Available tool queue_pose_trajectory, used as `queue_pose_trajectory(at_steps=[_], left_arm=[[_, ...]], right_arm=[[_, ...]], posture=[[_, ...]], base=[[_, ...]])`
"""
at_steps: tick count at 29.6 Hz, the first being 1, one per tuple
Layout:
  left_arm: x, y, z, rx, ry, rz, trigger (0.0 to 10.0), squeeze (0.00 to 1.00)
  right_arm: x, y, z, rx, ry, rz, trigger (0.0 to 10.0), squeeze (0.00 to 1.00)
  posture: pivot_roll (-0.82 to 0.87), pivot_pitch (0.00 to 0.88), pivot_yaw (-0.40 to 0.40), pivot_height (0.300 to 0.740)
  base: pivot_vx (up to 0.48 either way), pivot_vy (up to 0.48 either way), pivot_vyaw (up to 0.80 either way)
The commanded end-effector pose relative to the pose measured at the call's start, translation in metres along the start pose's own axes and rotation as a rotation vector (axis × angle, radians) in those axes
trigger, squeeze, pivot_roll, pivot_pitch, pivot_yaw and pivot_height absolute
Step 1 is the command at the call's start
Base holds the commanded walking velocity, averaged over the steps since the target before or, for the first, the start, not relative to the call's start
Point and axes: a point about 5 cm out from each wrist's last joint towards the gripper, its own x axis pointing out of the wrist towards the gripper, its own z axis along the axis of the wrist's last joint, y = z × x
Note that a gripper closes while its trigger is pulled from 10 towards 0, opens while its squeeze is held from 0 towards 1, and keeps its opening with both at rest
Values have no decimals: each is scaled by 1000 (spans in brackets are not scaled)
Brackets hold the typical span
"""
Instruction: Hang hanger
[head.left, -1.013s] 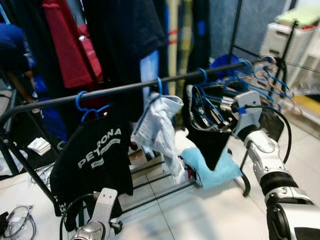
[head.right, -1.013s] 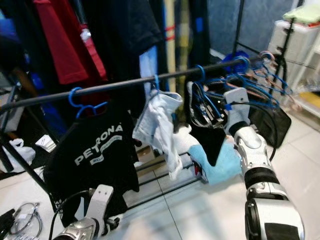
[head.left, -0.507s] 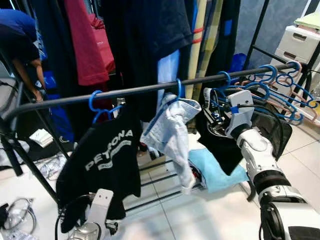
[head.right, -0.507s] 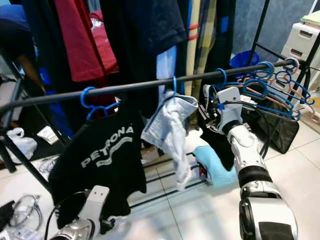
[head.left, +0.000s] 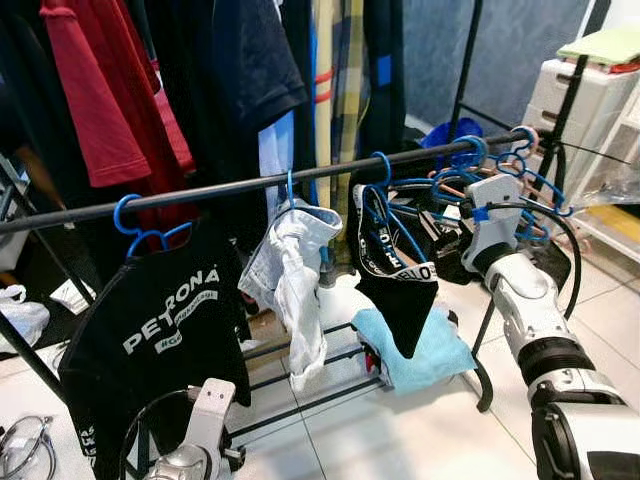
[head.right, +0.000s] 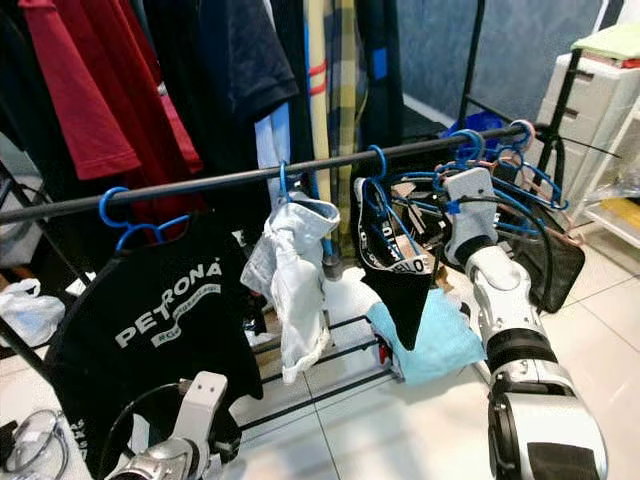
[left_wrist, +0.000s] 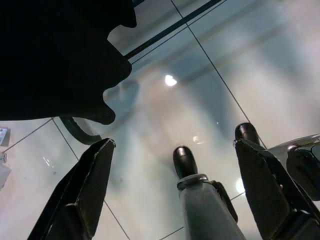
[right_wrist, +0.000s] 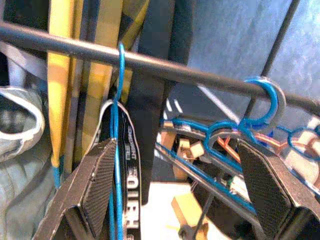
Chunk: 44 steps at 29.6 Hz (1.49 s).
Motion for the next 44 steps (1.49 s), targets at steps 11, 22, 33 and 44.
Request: queue_pose_trajectory(at_steps=[11,22,33,44], left_arm=[[-1,6,-5,12,22,14,10000,0],[-2,9,-8,25,26,18,10000,0],[-5,19,-19,47,47,32,10000,0],[-8,27,-27,54,60,42,10000,0]], right_arm=[[-8,3,-24,142,97,-9,10000,0],[-14,-1,-39,124,236,15,10000,0],[-14,-1,-41,88,272,22,8471,0],[-14,-2,-43,53,304,12,0,0]], posture=[[-73,0,21,740],[-57,0,32,740],[-27,0,58,740],[-6,0,74,740]], base=[[0,0,0],[0,0,0],[0,0,0],[0,0,0]])
